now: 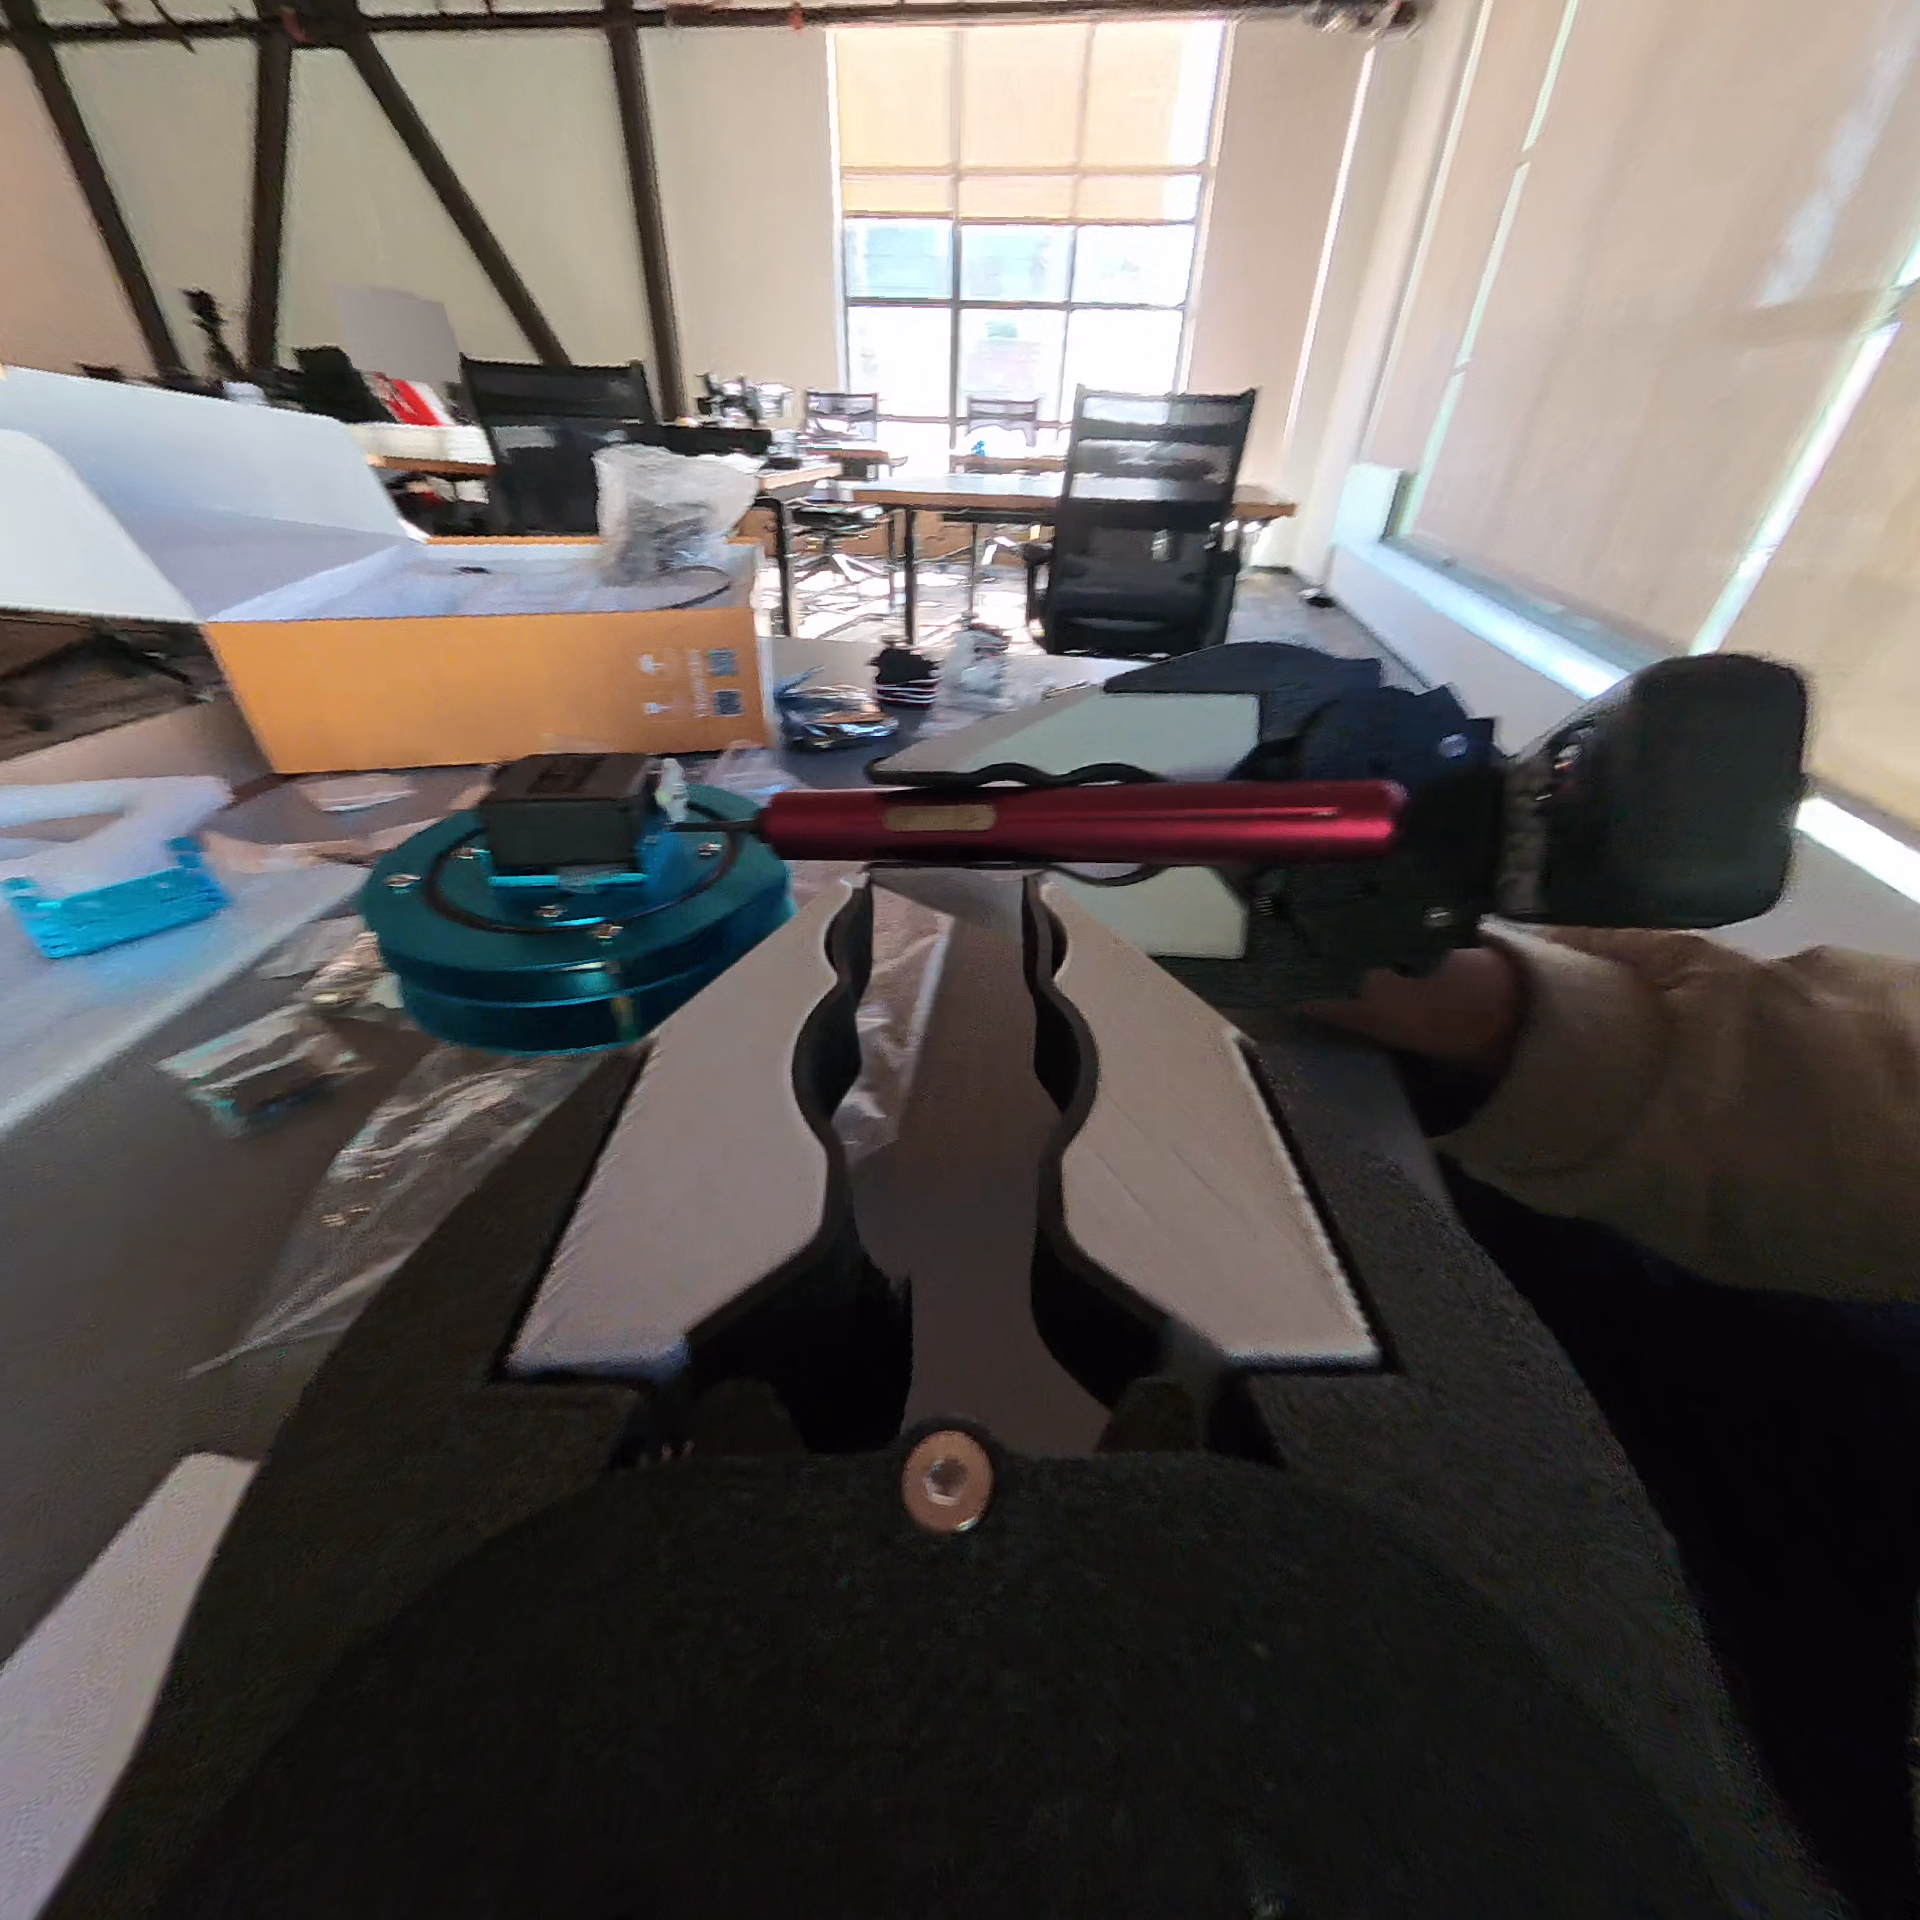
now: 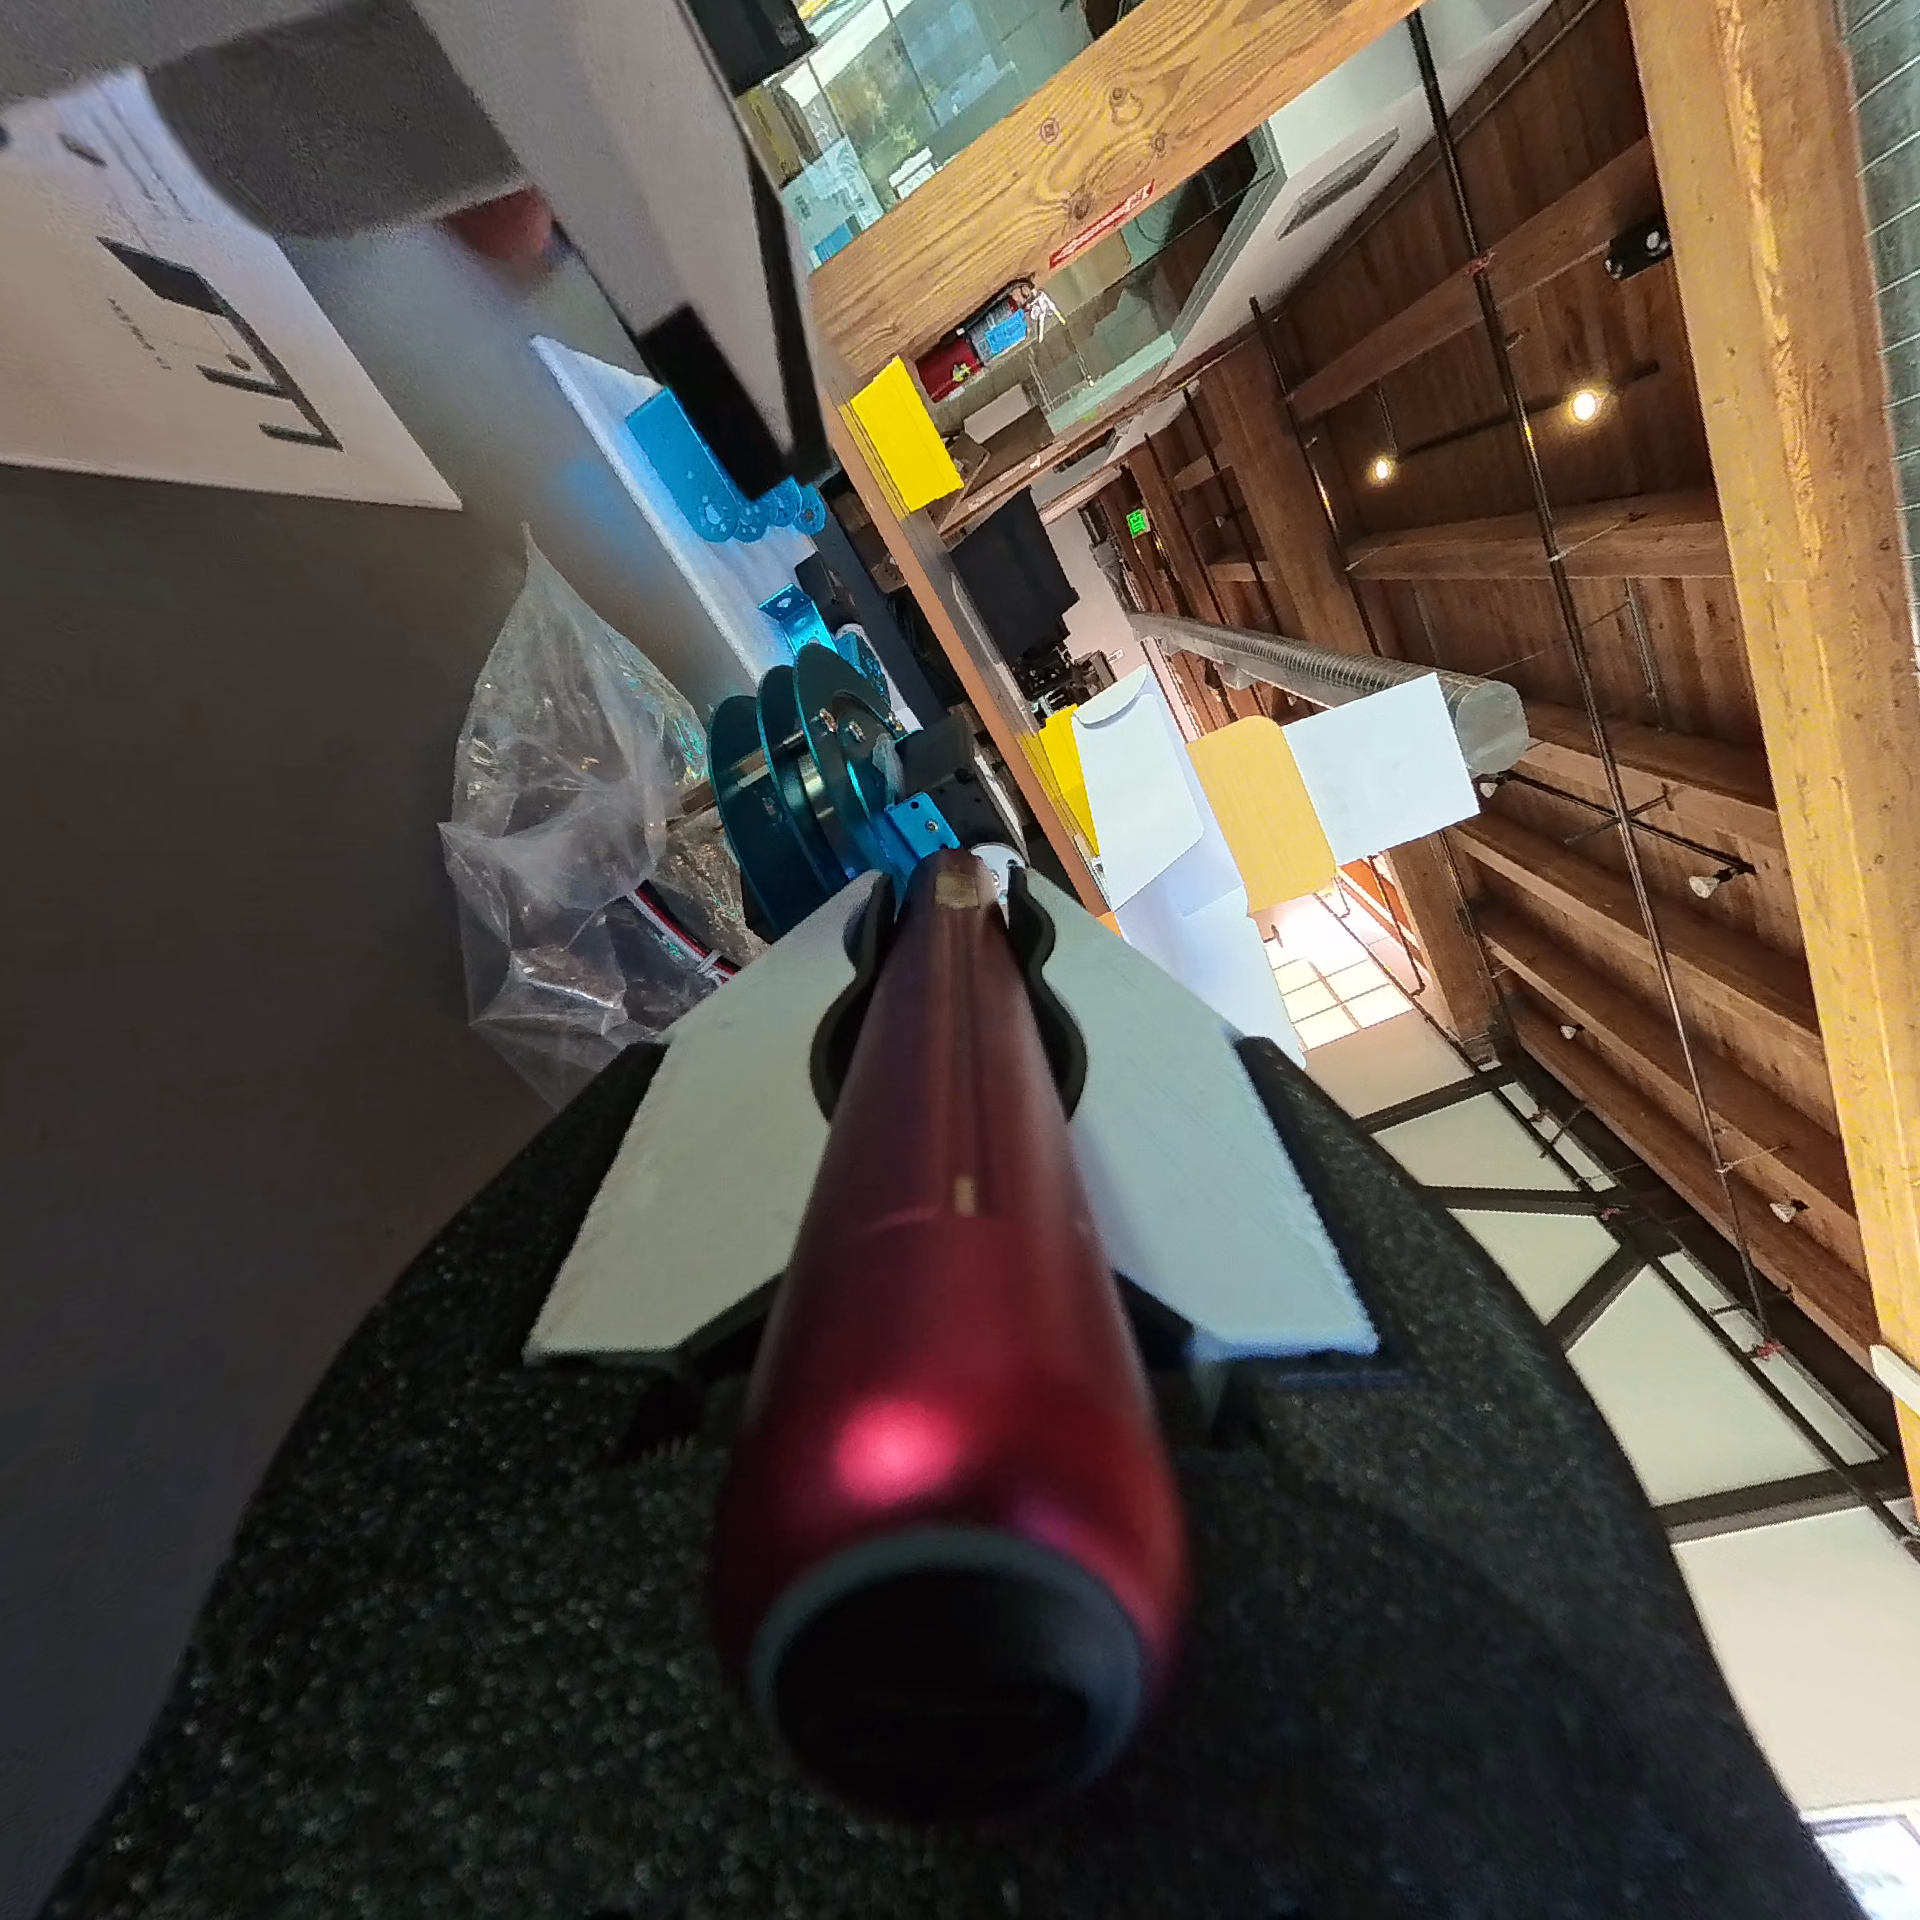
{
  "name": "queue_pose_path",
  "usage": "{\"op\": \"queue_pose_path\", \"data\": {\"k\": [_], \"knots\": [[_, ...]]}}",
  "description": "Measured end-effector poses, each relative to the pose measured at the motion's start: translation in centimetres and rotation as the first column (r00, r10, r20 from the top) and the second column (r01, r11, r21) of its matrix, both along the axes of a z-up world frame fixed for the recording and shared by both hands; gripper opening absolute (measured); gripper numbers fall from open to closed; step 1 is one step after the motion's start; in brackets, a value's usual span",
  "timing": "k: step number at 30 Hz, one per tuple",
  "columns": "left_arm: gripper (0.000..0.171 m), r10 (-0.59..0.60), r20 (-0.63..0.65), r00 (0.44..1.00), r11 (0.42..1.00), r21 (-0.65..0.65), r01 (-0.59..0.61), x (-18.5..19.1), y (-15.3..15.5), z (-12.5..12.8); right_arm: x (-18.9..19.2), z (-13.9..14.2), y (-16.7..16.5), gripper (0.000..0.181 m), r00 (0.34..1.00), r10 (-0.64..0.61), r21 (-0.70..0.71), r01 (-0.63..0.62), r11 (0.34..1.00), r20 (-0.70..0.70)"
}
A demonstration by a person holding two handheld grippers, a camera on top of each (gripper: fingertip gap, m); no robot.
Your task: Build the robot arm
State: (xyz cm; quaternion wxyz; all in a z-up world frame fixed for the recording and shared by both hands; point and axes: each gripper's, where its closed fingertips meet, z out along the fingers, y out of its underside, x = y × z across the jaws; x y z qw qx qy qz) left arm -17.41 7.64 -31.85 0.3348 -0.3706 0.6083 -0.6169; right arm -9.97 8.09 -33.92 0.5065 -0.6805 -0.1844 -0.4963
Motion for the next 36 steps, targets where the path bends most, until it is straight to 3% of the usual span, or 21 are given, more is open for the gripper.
{"op": "queue_pose_path", "data": {"k": [3, 8, 11, 15, 17, 21, 25, 33, 36], "knots": [[0.038, -0.070, -0.076, 0.995, 0.993, -0.106, 0.061, 0.1, -1.4, -0.5, 0.0, 0.0, 0.0, 0.020, 1.000, 0.004, 0.000, -0.004, 1.000, 0.000], [0.045, -0.087, -0.163, 0.983, 0.936, -0.351, 0.025, 2.1, -0.3, 0.1, 0.1, 0.1, -0.1, 0.020, 0.999, 0.017, 0.011, -0.017, 1.000, -0.028], [0.045, -0.179, -0.286, 0.941, 0.839, -0.545, -0.006, 4.2, 0.1, -1.0, 0.2, 0.1, -0.2, 0.020, 0.998, 0.033, 0.022, -0.032, 0.999, -0.057], [0.046, -0.373, -0.407, 0.834, 0.682, -0.729, -0.050, 5.8, -0.3, -2.6, 0.3, 0.2, -0.2, 0.020, 0.996, 0.047, 0.032, -0.044, 0.999, -0.081], [0.045, -0.415, -0.420, 0.807, 0.638, -0.767, -0.071, 6.1, -0.5, -3.2, 0.4, 0.1, -0.2, 0.020, 0.995, 0.050, 0.034, -0.047, 0.998, -0.086], [0.040, -0.435, -0.397, 0.808, 0.588, -0.805, -0.079, 6.7, -1.1, -3.5, 0.5, 0.1, -0.3, 0.020, 0.994, 0.059, 0.037, -0.056, 0.998, -0.091], [0.036, -0.485, -0.332, 0.809, 0.493, -0.868, -0.060, 7.2, -1.6, -2.8, 0.6, 0.1, -0.4, 0.020, 0.992, 0.066, 0.045, -0.062, 0.997, -0.108], [0.023, -0.520, -0.264, 0.813, 0.403, -0.914, -0.040, 7.3, -1.2, -2.4, 0.6, 0.1, -0.5, 0.020, 0.991, 0.069, 0.047, -0.065, 0.997, -0.112], [0.017, -0.521, -0.258, 0.814, 0.397, -0.917, -0.037, 7.4, -1.3, -2.4, 0.6, 0.1, -0.5, 0.020, 0.991, 0.069, 0.046, -0.064, 0.997, -0.113]]}}
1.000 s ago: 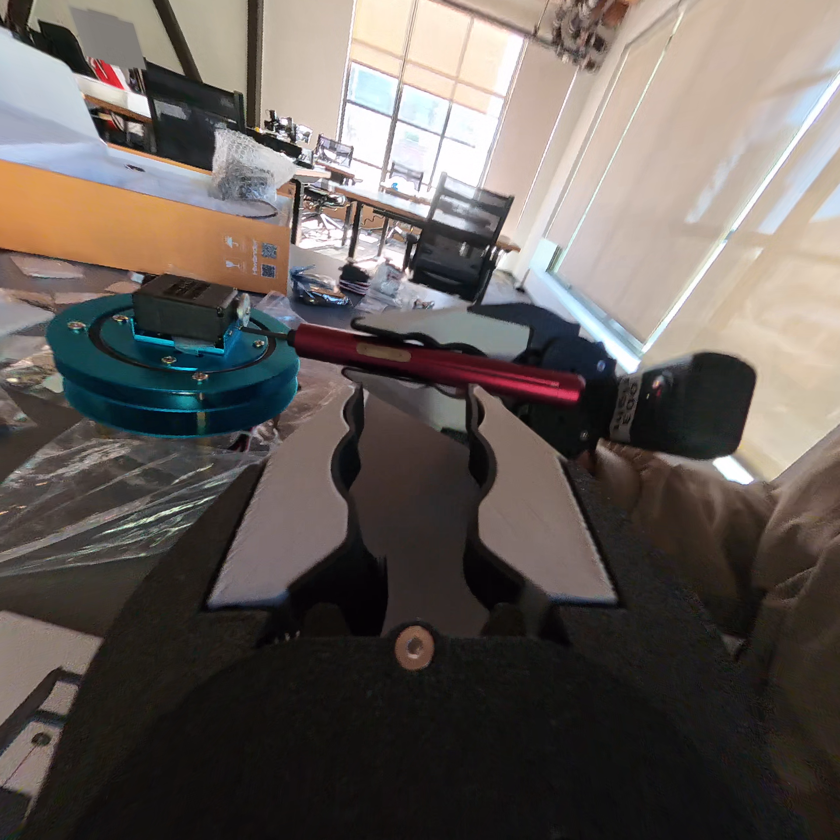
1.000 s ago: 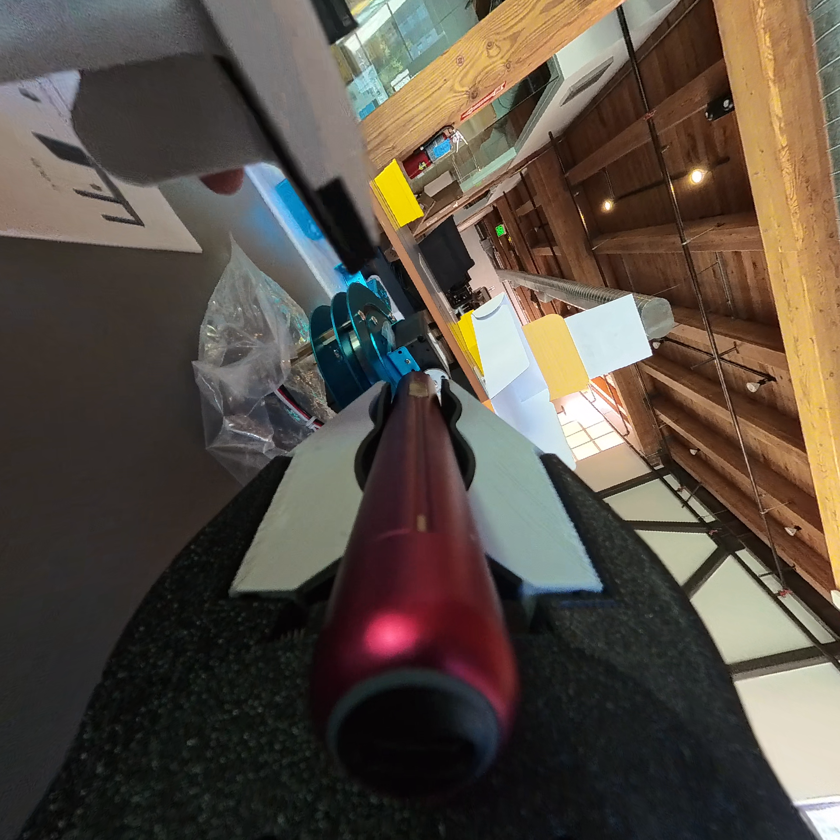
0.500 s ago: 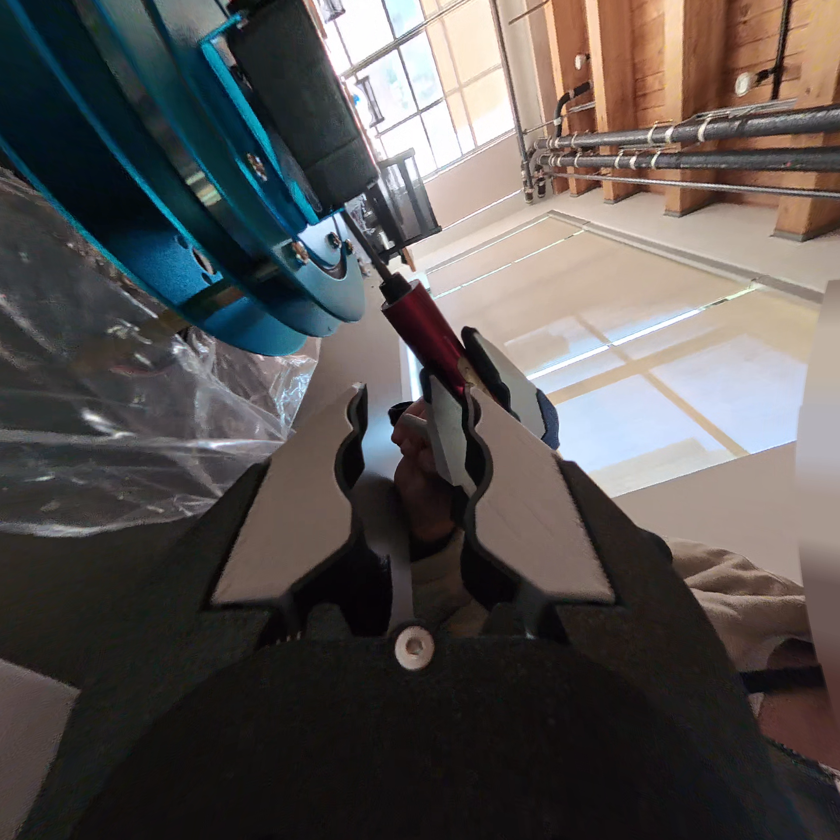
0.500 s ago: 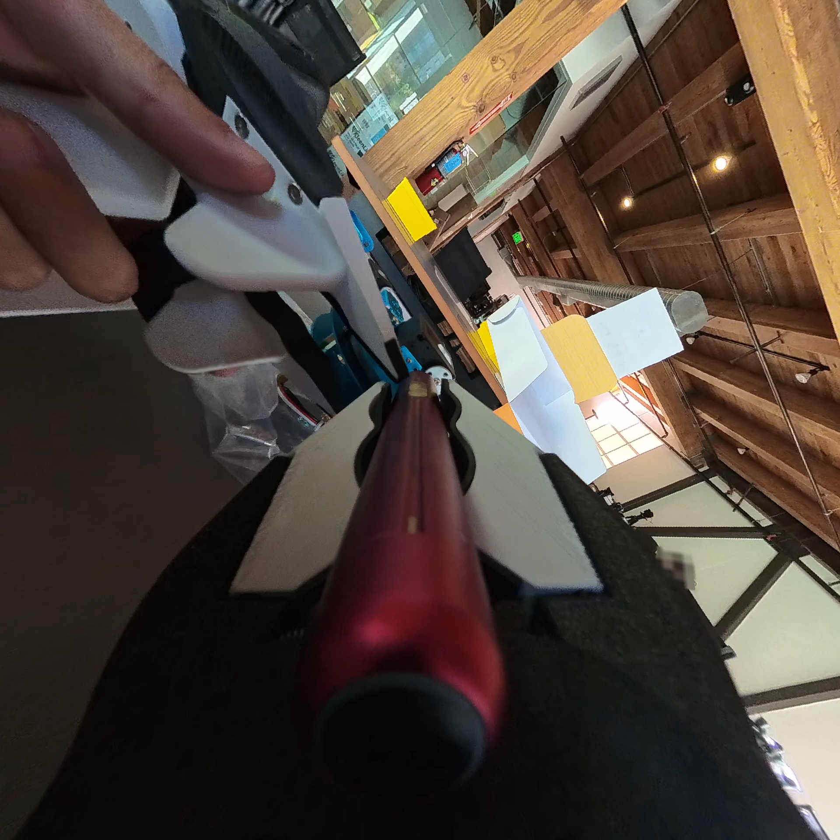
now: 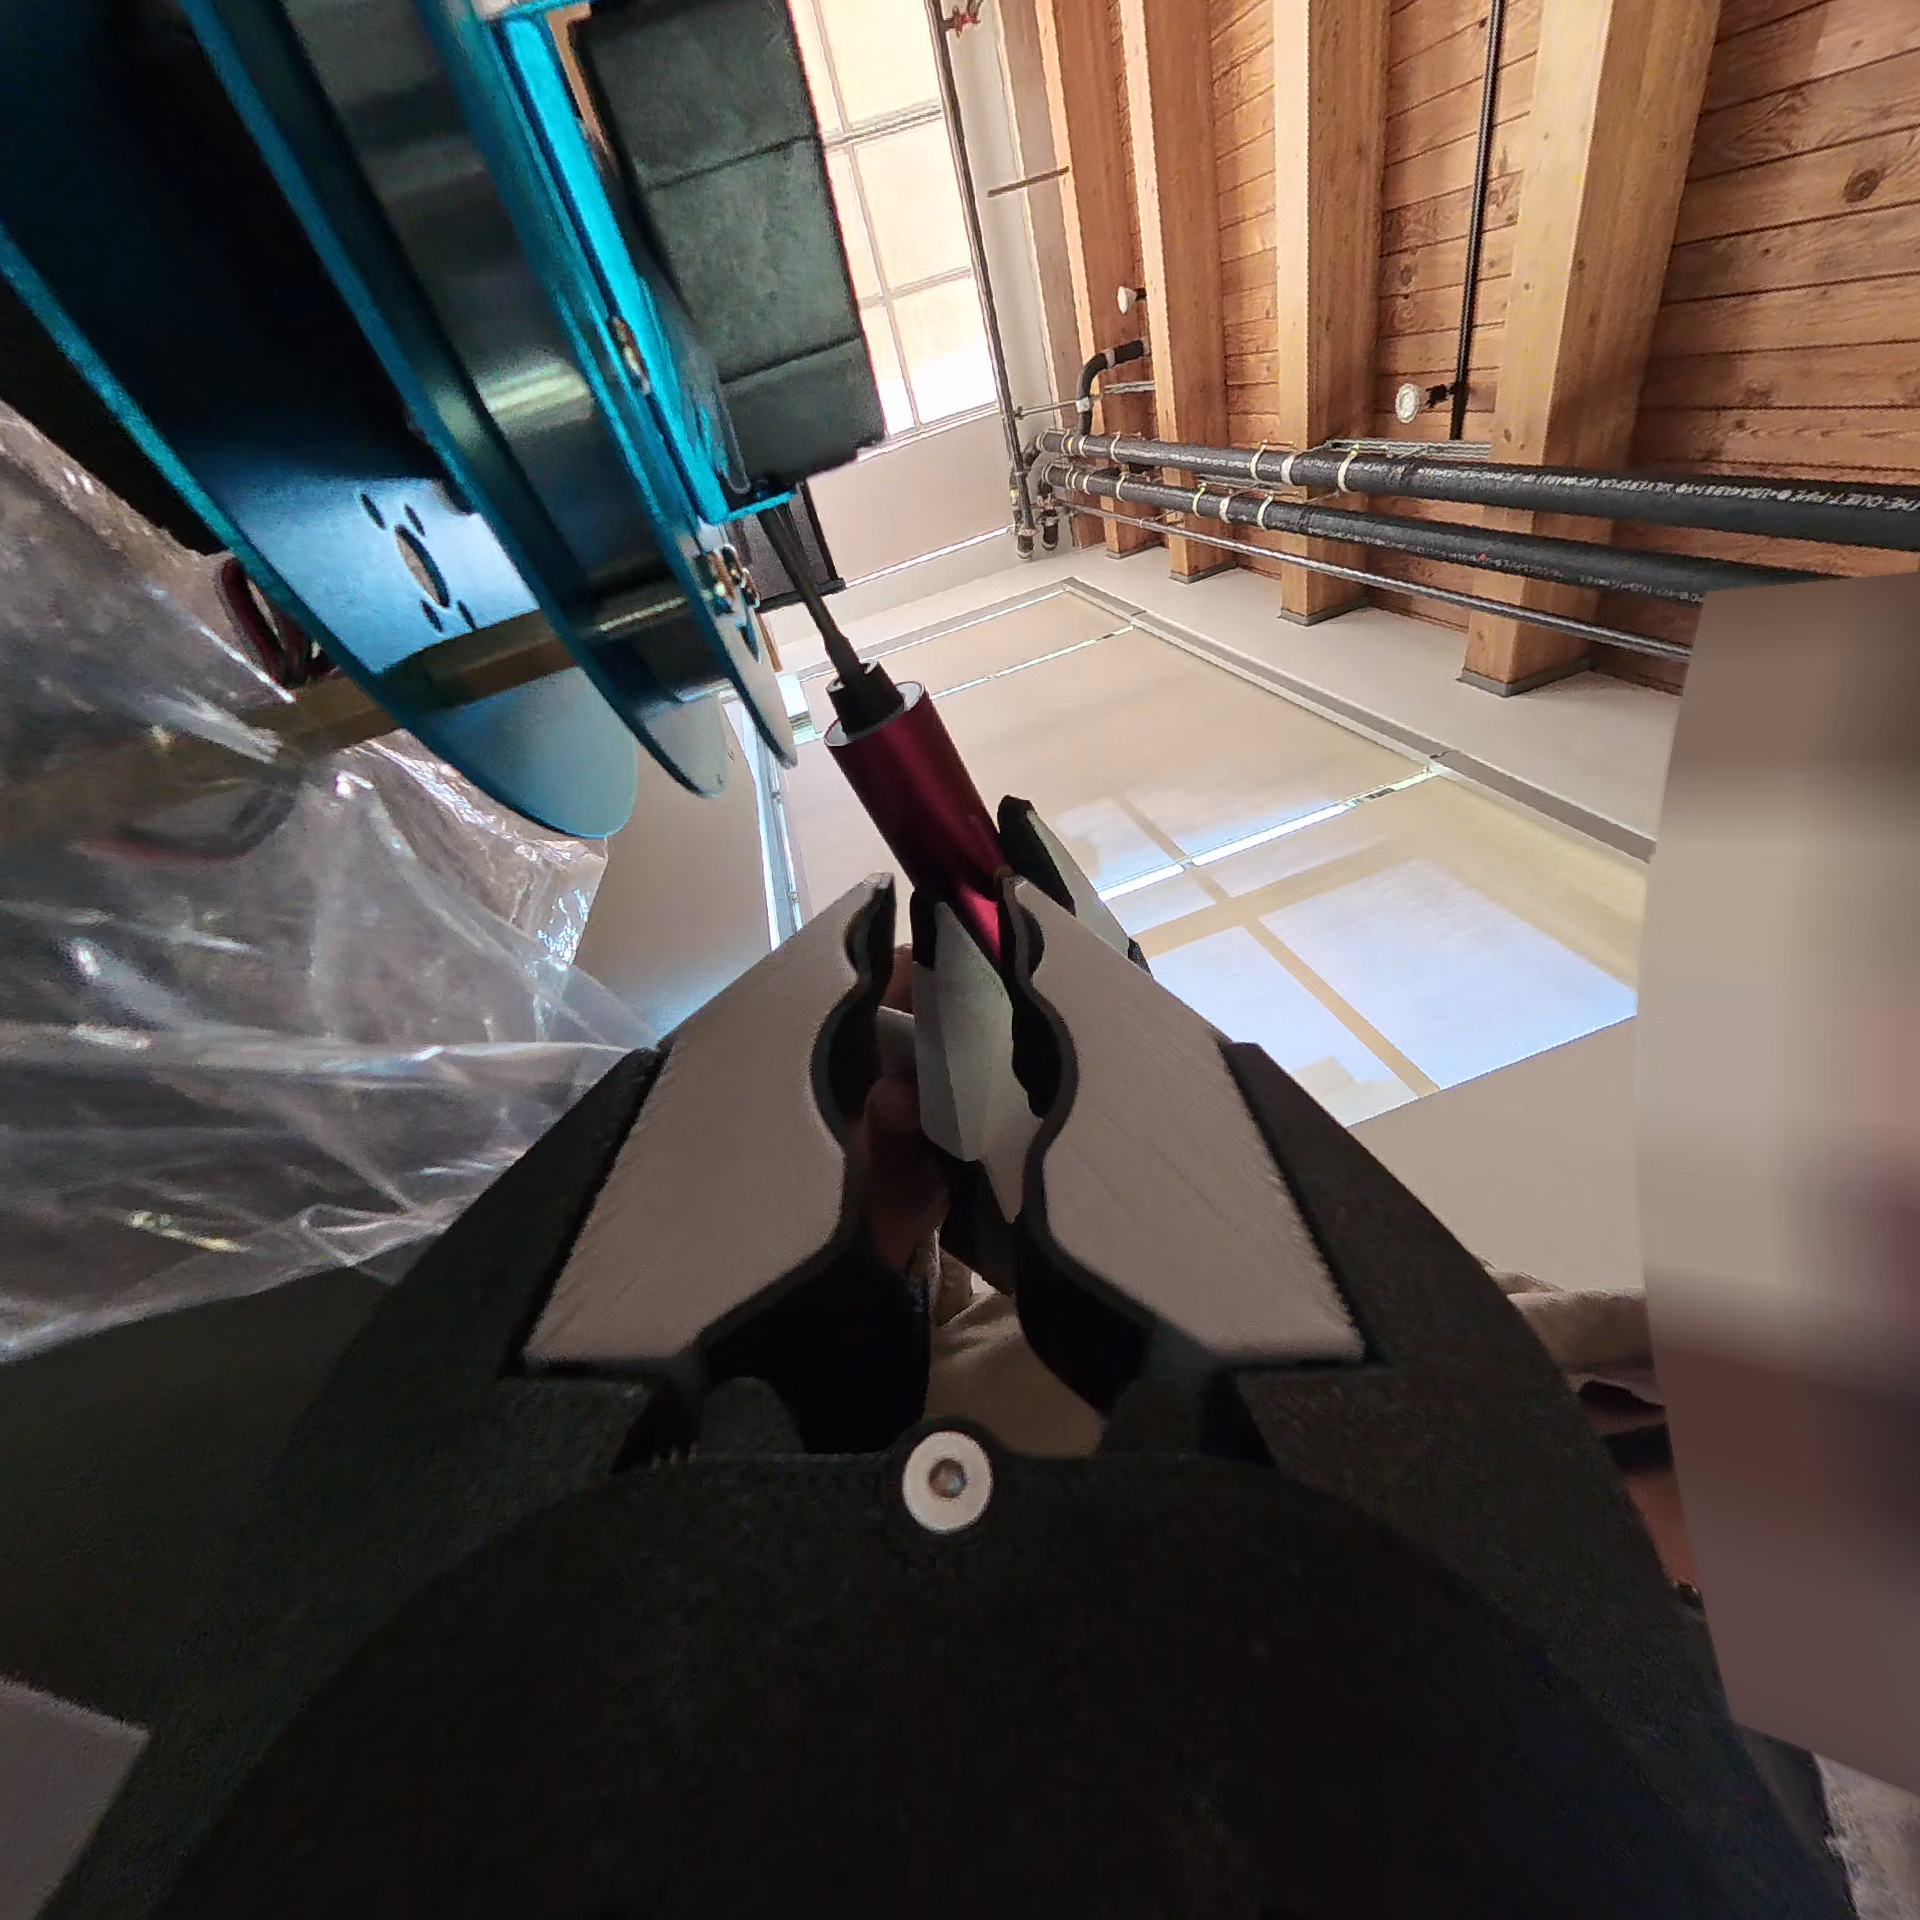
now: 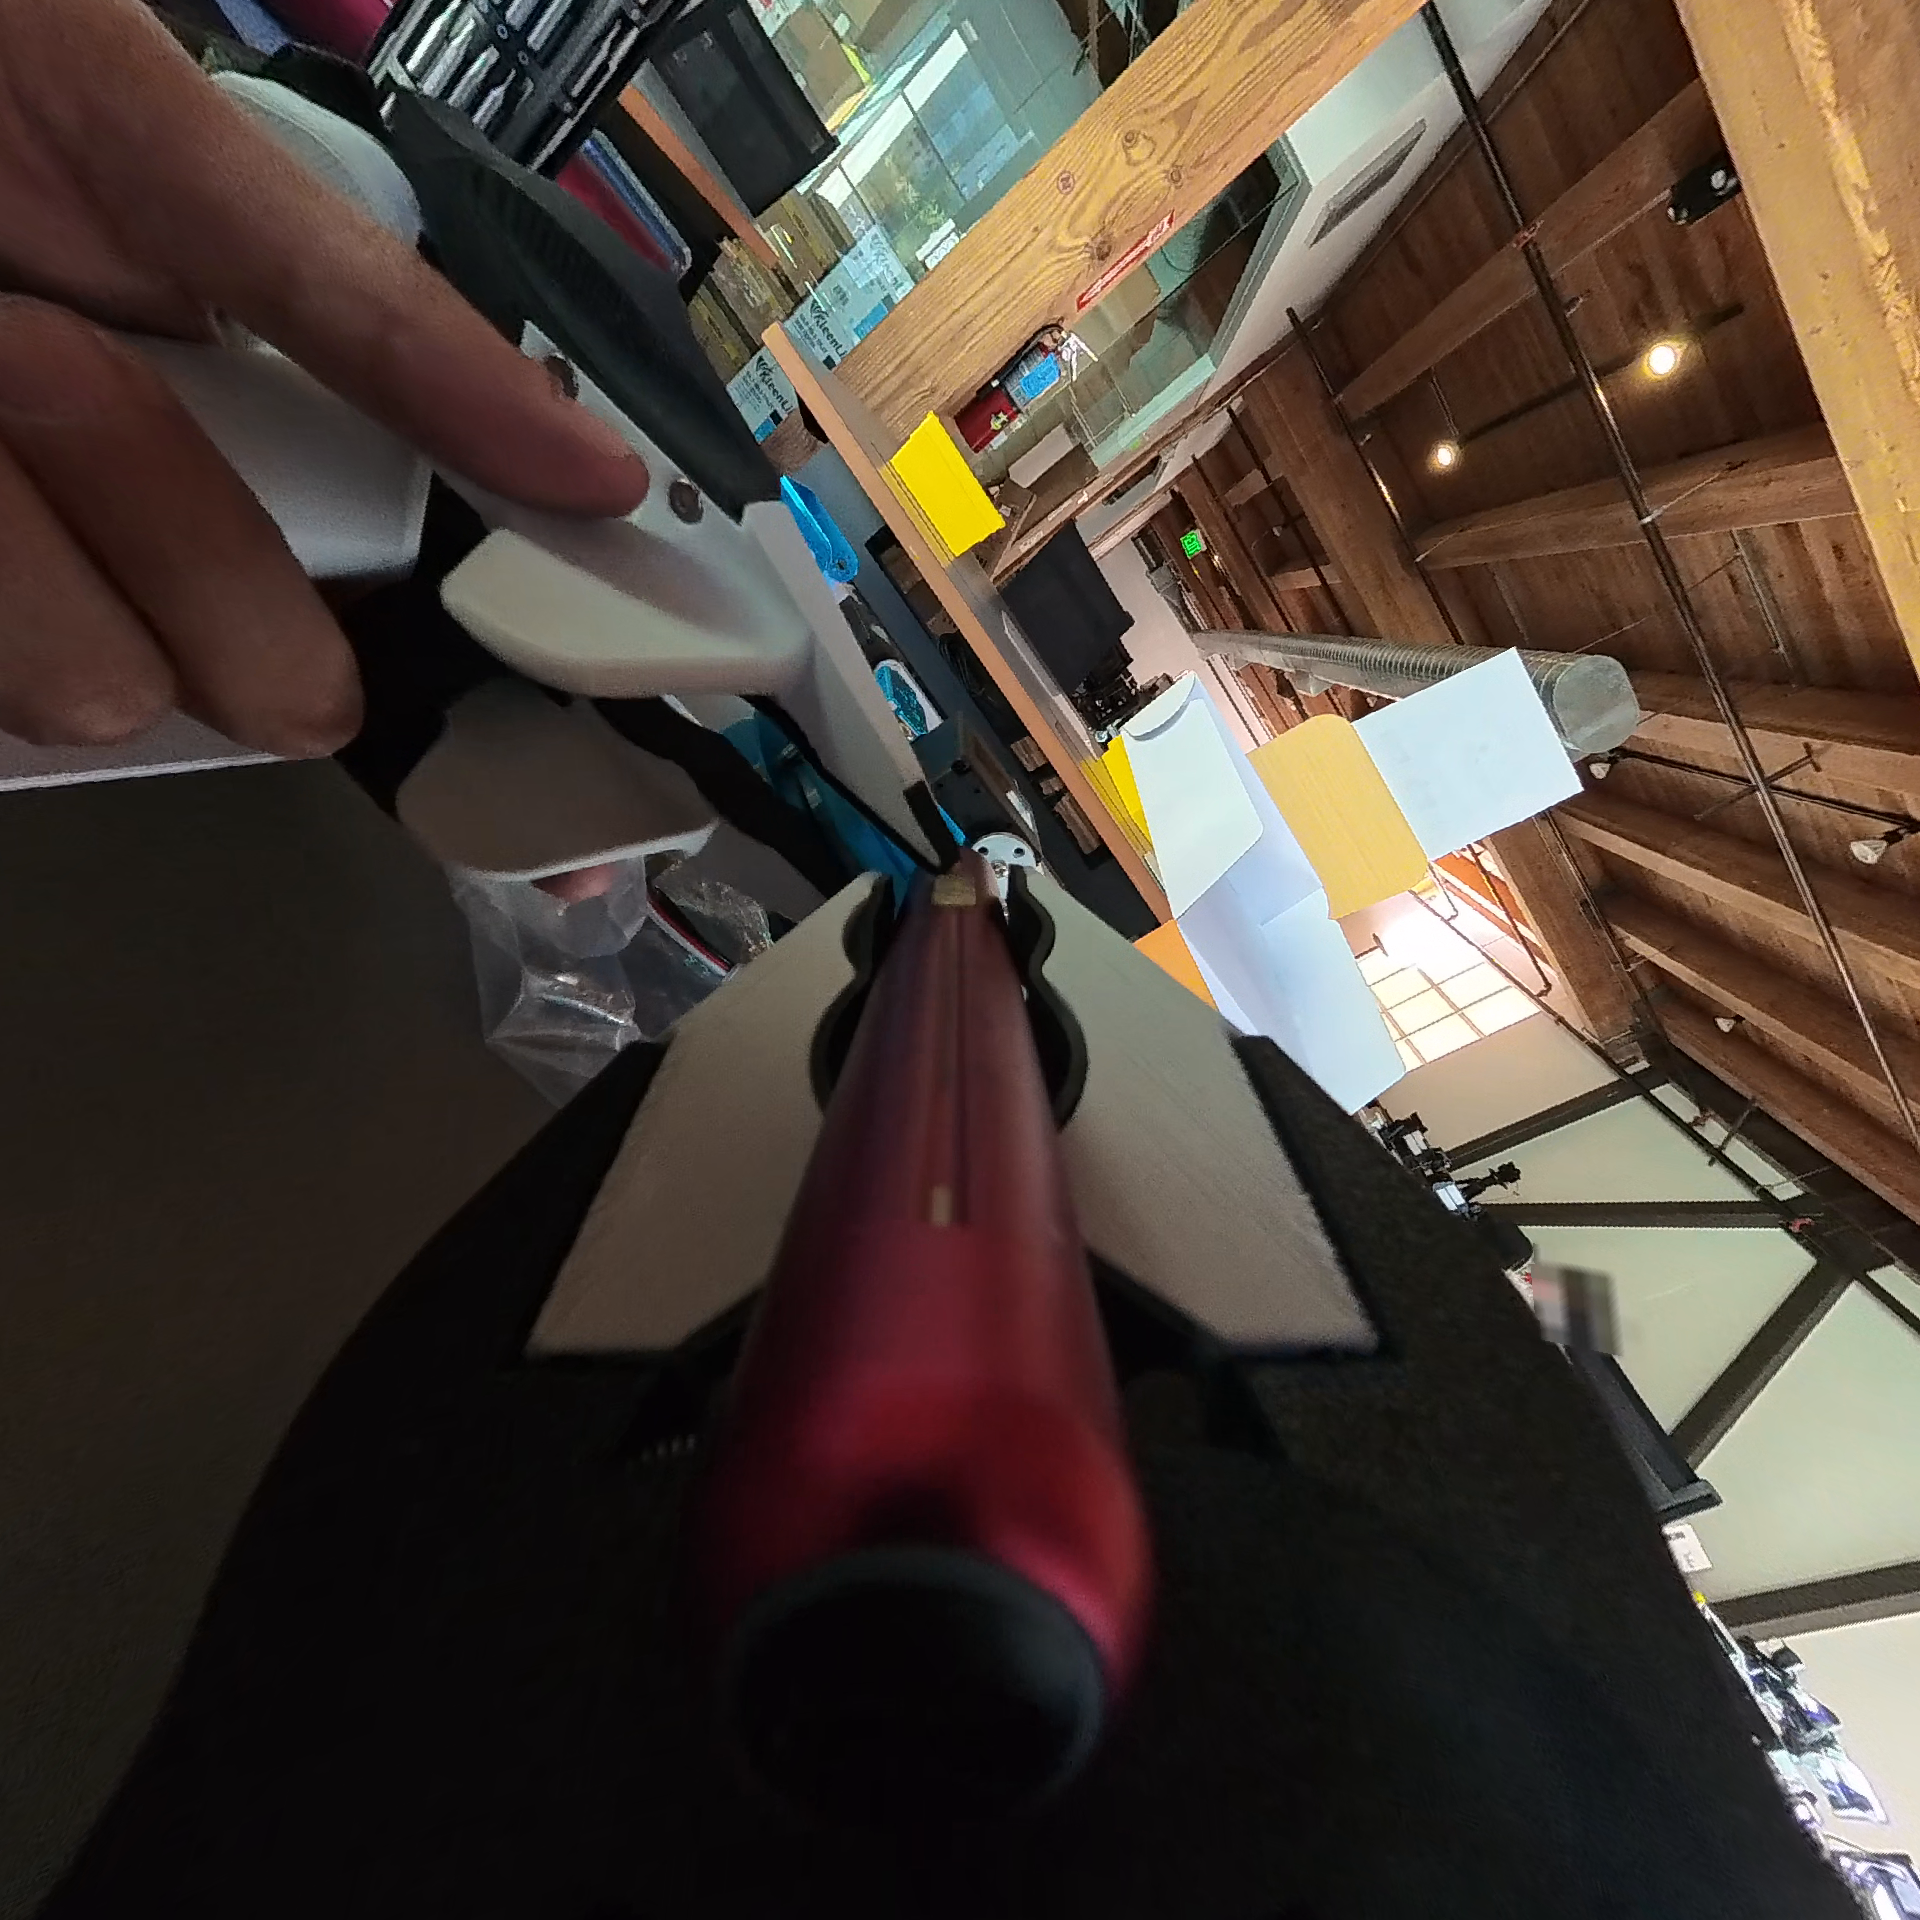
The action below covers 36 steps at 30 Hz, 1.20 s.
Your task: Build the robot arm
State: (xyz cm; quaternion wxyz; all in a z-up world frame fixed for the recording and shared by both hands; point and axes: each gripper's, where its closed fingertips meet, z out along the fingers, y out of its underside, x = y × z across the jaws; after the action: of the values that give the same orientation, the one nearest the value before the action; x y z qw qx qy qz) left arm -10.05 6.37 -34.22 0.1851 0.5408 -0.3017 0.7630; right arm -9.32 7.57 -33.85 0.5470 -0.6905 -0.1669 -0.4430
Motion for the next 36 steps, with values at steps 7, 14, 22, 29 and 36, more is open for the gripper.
{"op": "queue_pose_path", "data": {"k": [7, 14, 22, 29, 36], "knots": [[0.019, -0.015, 0.008, 1.000, 1.000, -0.025, 0.015, 0.06, -0.28, 0.14, 0.01, 0.03, -0.10, 0.020, 1.000, 0.006, 0.003, -0.006, 1.000, -0.013], [0.021, -0.011, 0.023, 1.000, 1.000, -0.012, 0.011, 0.05, -0.61, 0.25, -0.02, 0.01, -0.17, 0.020, 1.000, 0.007, 0.002, -0.007, 1.000, -0.014], [0.019, 0.001, 0.018, 1.000, 1.000, -0.029, 0.000, 0.19, -0.57, 0.18, 0.03, 0.03, -0.24, 0.020, 0.999, 0.012, 0.007, -0.012, 1.000, -0.032], [0.017, 0.010, 0.012, 1.000, 0.998, -0.059, -0.009, 0.33, -0.59, 0.23, 0.17, 0.10, -0.29, 0.020, 0.998, 0.022, 0.015, -0.021, 1.000, -0.061], [0.016, 0.018, 0.000, 1.000, 0.994, -0.110, -0.018, 0.56, -0.68, 0.28, 0.41, 0.20, -0.36, 0.020, 0.995, 0.035, 0.030, -0.033, 0.999, -0.097]]}}
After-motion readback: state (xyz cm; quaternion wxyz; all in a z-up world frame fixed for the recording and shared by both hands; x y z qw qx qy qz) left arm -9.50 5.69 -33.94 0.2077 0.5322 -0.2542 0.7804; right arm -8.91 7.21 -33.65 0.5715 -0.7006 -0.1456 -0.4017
